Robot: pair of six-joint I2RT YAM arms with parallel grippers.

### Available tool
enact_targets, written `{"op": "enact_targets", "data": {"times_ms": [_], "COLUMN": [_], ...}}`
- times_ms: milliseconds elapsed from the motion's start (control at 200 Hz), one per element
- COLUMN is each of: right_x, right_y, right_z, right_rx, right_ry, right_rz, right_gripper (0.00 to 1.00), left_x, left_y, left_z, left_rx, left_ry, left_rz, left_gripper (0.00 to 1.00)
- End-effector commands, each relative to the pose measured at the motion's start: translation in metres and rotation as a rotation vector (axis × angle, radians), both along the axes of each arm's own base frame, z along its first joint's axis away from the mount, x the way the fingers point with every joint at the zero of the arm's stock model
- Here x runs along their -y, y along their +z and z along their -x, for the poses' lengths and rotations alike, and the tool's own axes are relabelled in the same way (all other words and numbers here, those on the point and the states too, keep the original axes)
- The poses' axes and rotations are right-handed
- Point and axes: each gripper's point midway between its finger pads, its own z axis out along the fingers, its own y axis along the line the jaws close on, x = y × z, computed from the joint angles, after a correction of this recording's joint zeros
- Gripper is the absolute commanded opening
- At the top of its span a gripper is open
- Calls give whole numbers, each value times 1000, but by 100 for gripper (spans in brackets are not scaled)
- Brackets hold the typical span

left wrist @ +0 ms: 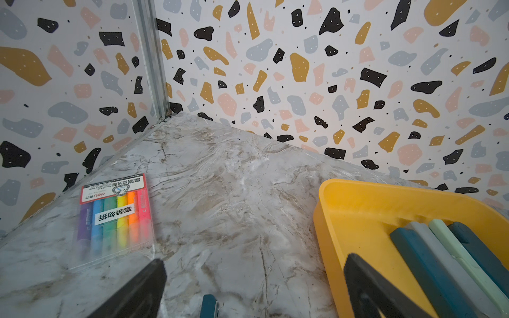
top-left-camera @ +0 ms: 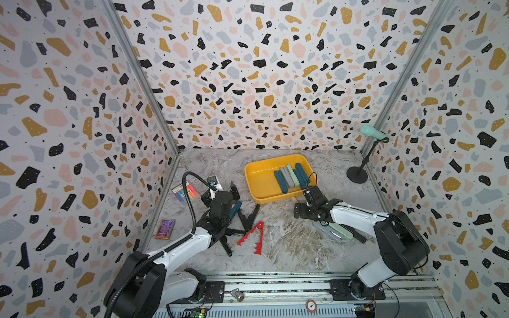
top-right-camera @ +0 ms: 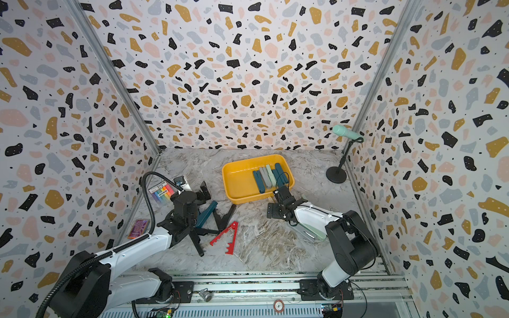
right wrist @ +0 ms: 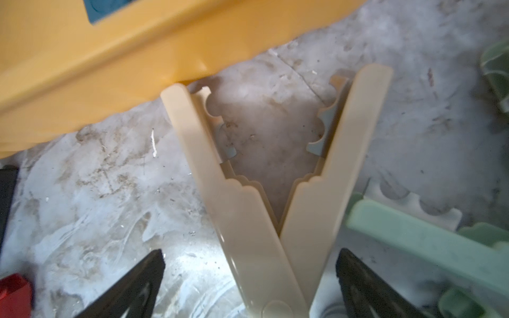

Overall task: Put the pruning pliers into the storage box
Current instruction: Pick up the pruning pliers from the center of the board.

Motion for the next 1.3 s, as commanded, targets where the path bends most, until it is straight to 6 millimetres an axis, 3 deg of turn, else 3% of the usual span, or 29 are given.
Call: {"op": "enact_targets", "data": {"times_ms": [0, 395, 611, 781, 1021, 1296], "right_x": [2, 2, -1, 0, 0, -6], "right_y": [1, -13, -19, -24, -28, -32], "right_z": [1, -40, -49, -45, -20, -22], "right_rx": [3, 29, 32, 13, -2, -2], "right_ry": [-18, -36, -12, 48, 179, 235], "right_rz": [0, 12, 36, 97, 122, 127], "right_gripper": [99, 99, 100, 90, 91, 57], "left_x": [0, 24, 27, 22, 12, 6], "left_y": [13, 14, 9, -1, -9, -17], "left_z": [0, -3, 4, 13, 19, 19], "left_rx": [44, 30, -8, -52, -117, -210], "left_ry": [2, -122, -133, -120, -76, -51], "left_rz": [4, -30, -65, -76, -110, -107], "left_gripper": [99, 100, 99, 100, 99, 99]}}
